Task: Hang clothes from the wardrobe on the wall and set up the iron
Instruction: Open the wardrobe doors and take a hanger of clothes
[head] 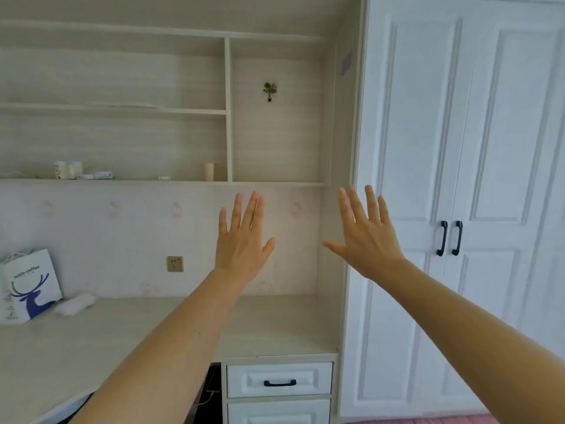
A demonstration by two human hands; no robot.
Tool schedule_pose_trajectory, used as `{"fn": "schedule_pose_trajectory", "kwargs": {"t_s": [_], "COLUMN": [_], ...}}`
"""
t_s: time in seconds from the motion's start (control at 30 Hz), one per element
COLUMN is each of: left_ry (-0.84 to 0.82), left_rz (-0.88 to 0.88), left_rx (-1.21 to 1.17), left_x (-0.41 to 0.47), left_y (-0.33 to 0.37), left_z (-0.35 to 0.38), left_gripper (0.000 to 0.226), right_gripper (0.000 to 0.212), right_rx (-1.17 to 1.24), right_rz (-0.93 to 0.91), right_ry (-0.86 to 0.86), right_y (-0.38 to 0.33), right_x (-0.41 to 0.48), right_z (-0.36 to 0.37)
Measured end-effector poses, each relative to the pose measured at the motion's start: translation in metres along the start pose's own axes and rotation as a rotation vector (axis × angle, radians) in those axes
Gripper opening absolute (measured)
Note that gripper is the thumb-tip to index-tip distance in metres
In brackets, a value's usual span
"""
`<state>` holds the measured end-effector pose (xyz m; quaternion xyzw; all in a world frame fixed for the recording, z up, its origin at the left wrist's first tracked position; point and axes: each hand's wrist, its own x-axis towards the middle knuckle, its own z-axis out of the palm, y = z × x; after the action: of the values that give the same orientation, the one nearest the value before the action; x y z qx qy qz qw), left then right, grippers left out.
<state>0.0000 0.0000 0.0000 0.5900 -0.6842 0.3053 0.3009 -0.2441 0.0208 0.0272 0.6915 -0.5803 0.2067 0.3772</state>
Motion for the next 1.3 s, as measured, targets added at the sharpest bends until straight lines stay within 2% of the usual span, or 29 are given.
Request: {"fn": "schedule_pose_trajectory", "kwargs": {"t_s": [0.13,0.47,0.87,0.93,1.3], "left_ry": [0.022,0.091,-0.083,-0.129,-0.215], "left_rz": [0.062,0.194,0.307,0.312,0.36], "left_rx": [-0.052,-0.333,-0.509,-0.544,-0.712], "left_x": [0.002,0.041,0.089,0.089,0.1], "left_y": [0.02,0.08,0.15,0.162,0.224], "left_z": [0.022,0.132,0.27,0.286,0.33], "left_gripper": [0.07,0.044,0.031,0.036,0.03], "right_gripper": [0.092,0.068,0.056,0.056,0.05], "right_rx": [0.011,0.018,-0.008,-0.014,-0.03], "right_rz": [-0.02,0.042,0.24,0.275,0.473], "right_ry": [0.019,-0.14,-0.308,-0.343,-0.436], "right_y": [0.007,0.045,0.114,0.124,0.181], "right_x": [-0.006,-0.006,-0.001,-0.004,-0.005], "right_z": [0.022,0.118,0.231,0.24,0.267]}}
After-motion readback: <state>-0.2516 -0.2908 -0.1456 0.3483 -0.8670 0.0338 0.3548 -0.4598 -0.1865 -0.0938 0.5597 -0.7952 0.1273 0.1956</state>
